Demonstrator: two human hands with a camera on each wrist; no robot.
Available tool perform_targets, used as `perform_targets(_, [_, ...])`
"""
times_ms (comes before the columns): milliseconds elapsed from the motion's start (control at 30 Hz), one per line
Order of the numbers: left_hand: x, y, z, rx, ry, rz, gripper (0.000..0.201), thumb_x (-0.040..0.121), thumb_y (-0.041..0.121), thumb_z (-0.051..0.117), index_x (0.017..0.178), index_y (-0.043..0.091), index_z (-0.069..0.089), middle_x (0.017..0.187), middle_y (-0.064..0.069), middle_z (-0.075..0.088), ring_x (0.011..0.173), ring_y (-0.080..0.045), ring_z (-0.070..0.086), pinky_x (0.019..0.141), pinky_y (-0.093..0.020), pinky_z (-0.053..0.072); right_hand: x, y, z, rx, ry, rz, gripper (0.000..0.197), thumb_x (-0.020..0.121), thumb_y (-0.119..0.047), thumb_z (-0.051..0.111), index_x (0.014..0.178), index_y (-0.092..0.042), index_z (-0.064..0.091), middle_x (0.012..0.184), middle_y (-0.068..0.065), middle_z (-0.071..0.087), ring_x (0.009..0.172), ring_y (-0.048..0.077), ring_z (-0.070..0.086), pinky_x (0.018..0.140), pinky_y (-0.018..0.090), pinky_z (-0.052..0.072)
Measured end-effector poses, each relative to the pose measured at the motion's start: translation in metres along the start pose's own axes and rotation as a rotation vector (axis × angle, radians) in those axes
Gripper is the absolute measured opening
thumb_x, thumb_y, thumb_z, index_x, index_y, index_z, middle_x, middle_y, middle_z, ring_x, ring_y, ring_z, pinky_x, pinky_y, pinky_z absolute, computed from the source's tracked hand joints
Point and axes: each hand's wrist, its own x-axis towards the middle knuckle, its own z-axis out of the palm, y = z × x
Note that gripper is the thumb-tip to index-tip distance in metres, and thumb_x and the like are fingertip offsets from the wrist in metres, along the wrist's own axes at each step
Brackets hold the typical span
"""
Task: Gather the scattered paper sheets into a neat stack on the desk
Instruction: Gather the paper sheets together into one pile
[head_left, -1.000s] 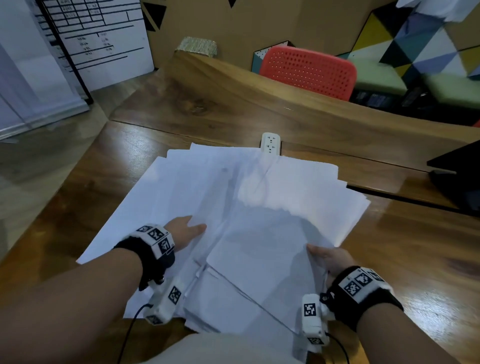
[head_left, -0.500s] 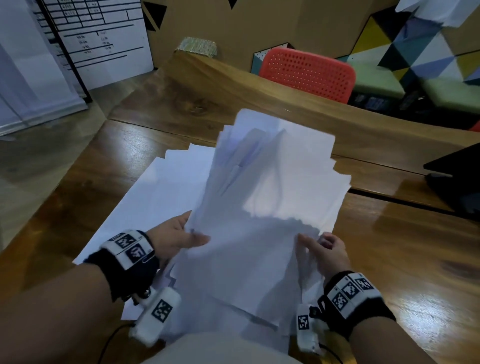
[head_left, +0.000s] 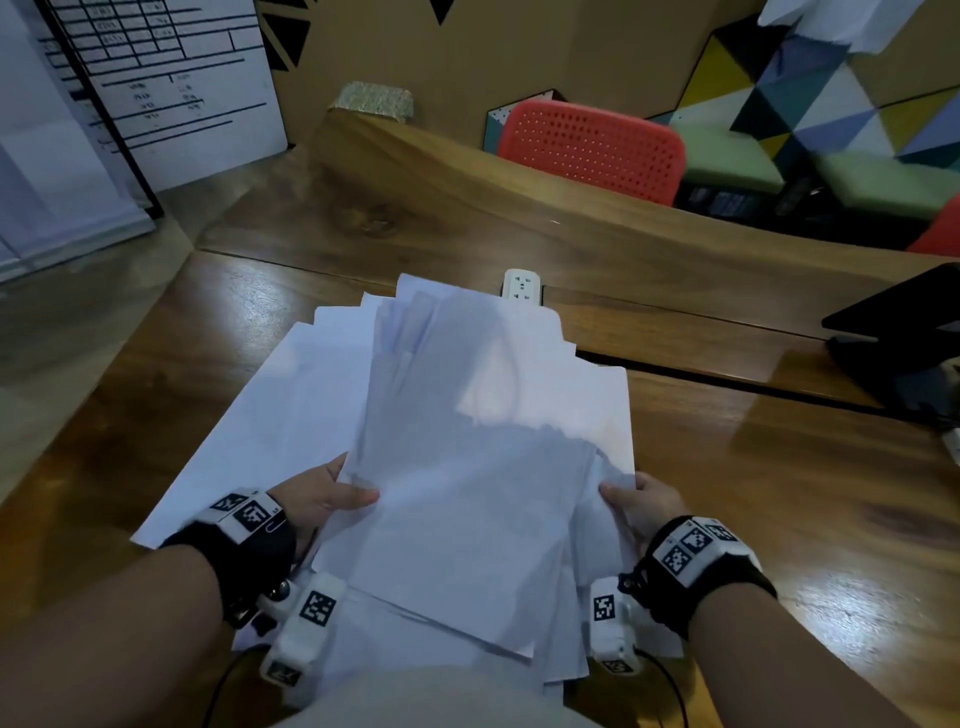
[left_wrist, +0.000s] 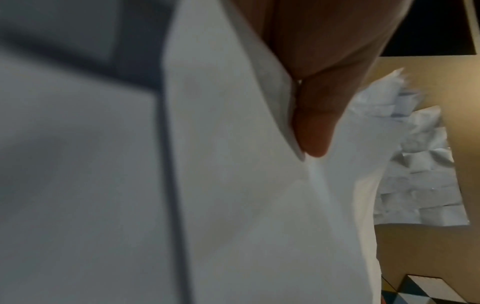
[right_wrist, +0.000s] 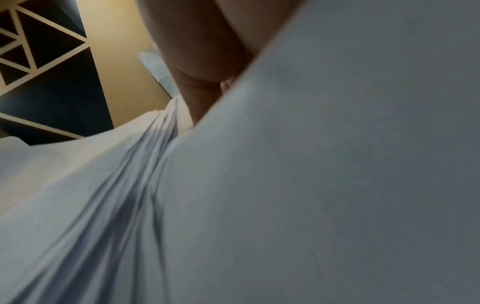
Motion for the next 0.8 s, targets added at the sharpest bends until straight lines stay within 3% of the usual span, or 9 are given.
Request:
perform_targets(67, [-0.001, -0.001, -0.001, -0.022, 0.032, -0.029, 0.057, 0.052, 0.002, 0.082, 0.104, 0.008, 0.060, 0.076, -0.011, 0.075, 0.064, -0.027, 0.071, 0.061, -0.037, 0.060, 0.000, -0.002, 0.000, -0.034, 0.027, -0.015, 0.017, 0.081, -0.011, 0.069, 0.097, -0.008, 0.065, 0.087, 0.011, 0.068, 0.082, 0.031, 0.064, 0.080, 0.041, 0.054])
perform_targets(133, [-0.001, -0.002, -0.005, -0.035, 0.068, -0.053, 0.041, 0.068, -0.011, 0.063, 0.104, 0.008, 0.059, 0.076, -0.013, 0.075, 0.063, -0.029, 0.070, 0.062, -0.041, 0.058, -0.001, -0.008, -0.009, -0.080, 0.091, -0.070, 0.012, 0.082, -0.012, 0.069, 0.093, -0.009, 0.064, 0.082, 0.008, 0.065, 0.078, 0.028, 0.060, 0.076, 0.035, 0.048])
perform_targets(267, [-0.002, -0.004, -0.010, -0.037, 0.165, -0.098, 0.034, 0.084, -0.015, 0.047, 0.107, 0.007, 0.059, 0.076, -0.014, 0.074, 0.064, -0.031, 0.070, 0.064, -0.043, 0.058, 0.006, -0.020, -0.029, -0.122, 0.184, -0.086, 0.025, 0.082, -0.016, 0.070, 0.104, -0.005, 0.065, 0.093, 0.015, 0.066, 0.090, 0.033, 0.063, 0.086, 0.043, 0.052])
perform_targets(400, [0.000, 0.000, -0.005, 0.064, 0.255, -0.167, 0.040, 0.082, -0.013, 0.050, 0.120, -0.002, 0.051, 0.098, -0.026, 0.064, 0.081, -0.038, 0.061, 0.083, -0.050, 0.049, 0.006, -0.016, -0.021, -0.178, 0.107, -0.022, 0.034, 0.082, -0.014, 0.069, 0.114, -0.003, 0.063, 0.108, 0.018, 0.067, 0.099, 0.035, 0.063, 0.090, 0.043, 0.050])
perform_targets(533, [0.001, 0.016, 0.010, 0.287, 0.204, -0.187, 0.039, 0.078, 0.008, 0.069, 0.115, 0.005, 0.056, 0.105, -0.004, 0.065, 0.097, -0.027, 0.058, 0.091, -0.040, 0.044, 0.006, -0.007, -0.003, -0.189, 0.049, 0.032, 0.036, 0.084, -0.013, 0.067, 0.117, -0.001, 0.062, 0.117, 0.017, 0.065, 0.097, 0.031, 0.062, 0.088, 0.037, 0.050])
perform_targets(600, [0.003, 0.020, 0.014, 0.446, 0.218, -0.148, 0.050, 0.074, 0.011, 0.073, 0.119, 0.007, 0.053, 0.113, -0.012, 0.065, 0.104, -0.031, 0.060, 0.097, -0.046, 0.045, 0.006, -0.008, -0.002, -0.176, 0.070, 0.034, 0.037, 0.083, -0.011, 0.068, 0.117, 0.000, 0.061, 0.116, 0.018, 0.065, 0.100, 0.034, 0.063, 0.092, 0.042, 0.050])
perform_targets(700, [0.000, 0.024, 0.015, 0.373, 0.277, -0.070, 0.047, 0.070, -0.005, 0.071, 0.113, 0.003, 0.056, 0.109, -0.023, 0.065, 0.099, -0.038, 0.062, 0.094, -0.051, 0.047, 0.003, -0.014, -0.015, -0.205, 0.142, 0.013, 0.039, 0.081, -0.009, 0.068, 0.118, 0.001, 0.060, 0.112, 0.020, 0.065, 0.096, 0.034, 0.061, 0.093, 0.046, 0.050])
perform_targets(800, [-0.007, 0.030, 0.009, 0.267, 0.277, -0.004, 0.044, 0.067, -0.010, 0.069, 0.108, -0.002, 0.057, 0.100, -0.023, 0.063, 0.085, -0.035, 0.060, 0.080, -0.046, 0.049, 0.001, -0.020, -0.033, -0.212, 0.207, -0.011, 0.043, 0.085, -0.009, 0.064, 0.126, 0.001, 0.054, 0.119, 0.022, 0.060, 0.105, 0.038, 0.058, 0.091, 0.038, 0.046])
